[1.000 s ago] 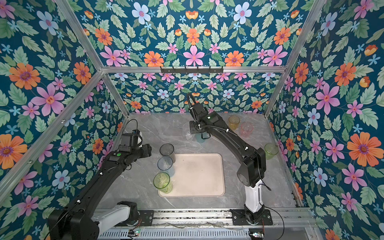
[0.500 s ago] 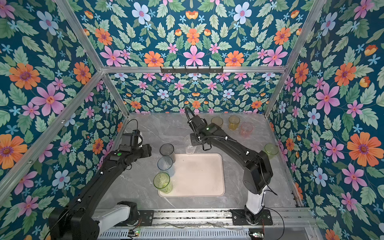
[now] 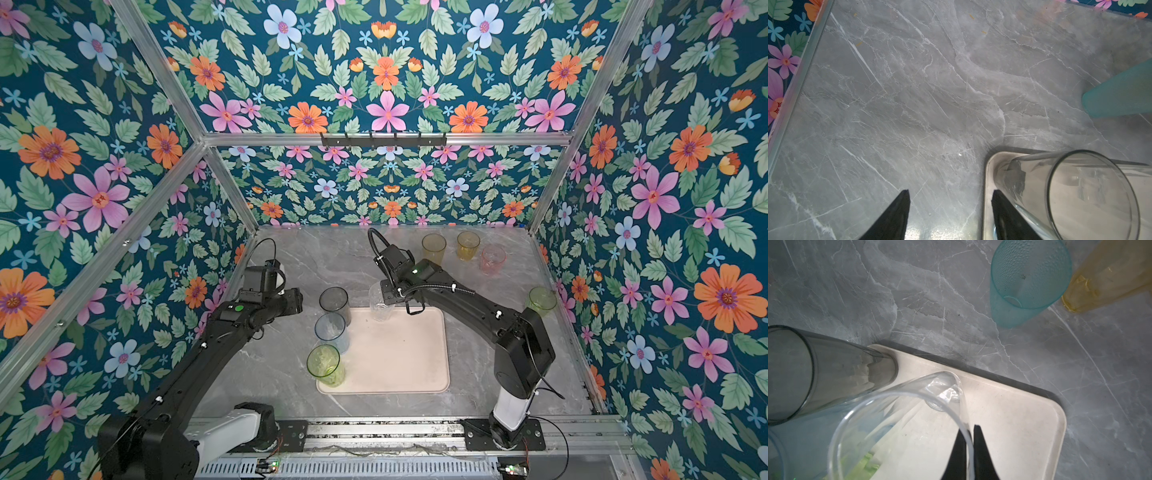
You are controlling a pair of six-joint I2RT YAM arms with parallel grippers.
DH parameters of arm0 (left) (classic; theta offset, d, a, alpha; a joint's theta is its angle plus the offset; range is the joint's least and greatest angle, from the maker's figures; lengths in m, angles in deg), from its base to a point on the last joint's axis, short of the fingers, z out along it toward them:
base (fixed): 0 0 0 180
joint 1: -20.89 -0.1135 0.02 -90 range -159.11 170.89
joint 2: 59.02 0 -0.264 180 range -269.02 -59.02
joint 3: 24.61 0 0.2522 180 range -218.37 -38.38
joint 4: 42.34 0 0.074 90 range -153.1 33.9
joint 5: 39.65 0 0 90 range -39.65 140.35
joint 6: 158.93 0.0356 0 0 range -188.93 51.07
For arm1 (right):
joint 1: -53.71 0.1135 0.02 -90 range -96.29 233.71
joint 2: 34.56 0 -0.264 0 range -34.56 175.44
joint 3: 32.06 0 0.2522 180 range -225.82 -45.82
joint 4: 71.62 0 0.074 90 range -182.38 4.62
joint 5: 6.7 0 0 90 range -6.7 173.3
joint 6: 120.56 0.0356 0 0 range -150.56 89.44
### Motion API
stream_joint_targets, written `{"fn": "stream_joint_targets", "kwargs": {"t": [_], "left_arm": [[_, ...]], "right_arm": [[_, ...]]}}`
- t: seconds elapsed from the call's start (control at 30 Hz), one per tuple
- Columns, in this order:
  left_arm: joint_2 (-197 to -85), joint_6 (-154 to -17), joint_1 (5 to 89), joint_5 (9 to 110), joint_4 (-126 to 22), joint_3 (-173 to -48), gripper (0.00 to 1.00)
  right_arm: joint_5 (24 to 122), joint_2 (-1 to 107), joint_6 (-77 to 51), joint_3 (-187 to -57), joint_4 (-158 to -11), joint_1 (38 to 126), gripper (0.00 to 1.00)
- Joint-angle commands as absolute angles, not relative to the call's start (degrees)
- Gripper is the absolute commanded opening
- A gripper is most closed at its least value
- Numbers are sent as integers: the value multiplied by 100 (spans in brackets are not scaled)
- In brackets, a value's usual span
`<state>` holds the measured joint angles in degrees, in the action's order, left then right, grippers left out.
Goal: Place the glasses into the tray
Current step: 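Lift the clear glass with right gripper and carry it toward the tray, then lower the clear glass onto the tray beside the dark grey glass and open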
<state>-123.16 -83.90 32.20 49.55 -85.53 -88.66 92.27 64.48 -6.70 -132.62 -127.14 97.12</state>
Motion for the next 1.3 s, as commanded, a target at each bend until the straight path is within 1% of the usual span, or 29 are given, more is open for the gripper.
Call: {"fn": "stream_joint_targets", "kwargs": {"t": [0.0, 0.9, 1.27], "left_arm": [[-12325, -8386, 3222, 4912, -8572, -8884, 66], [-12375, -8380, 3221, 4973, -8577, -8883, 66], [-12381, -8396, 3222, 5035, -8563, -8882, 66]], "right_arm": [[9276, 6399, -577, -13235, -12625, 9756, 0], [9375, 6539, -457, -13054, -12580, 9774, 0], [9607, 6628, -409, -13063, -12626, 9773, 0]]}}
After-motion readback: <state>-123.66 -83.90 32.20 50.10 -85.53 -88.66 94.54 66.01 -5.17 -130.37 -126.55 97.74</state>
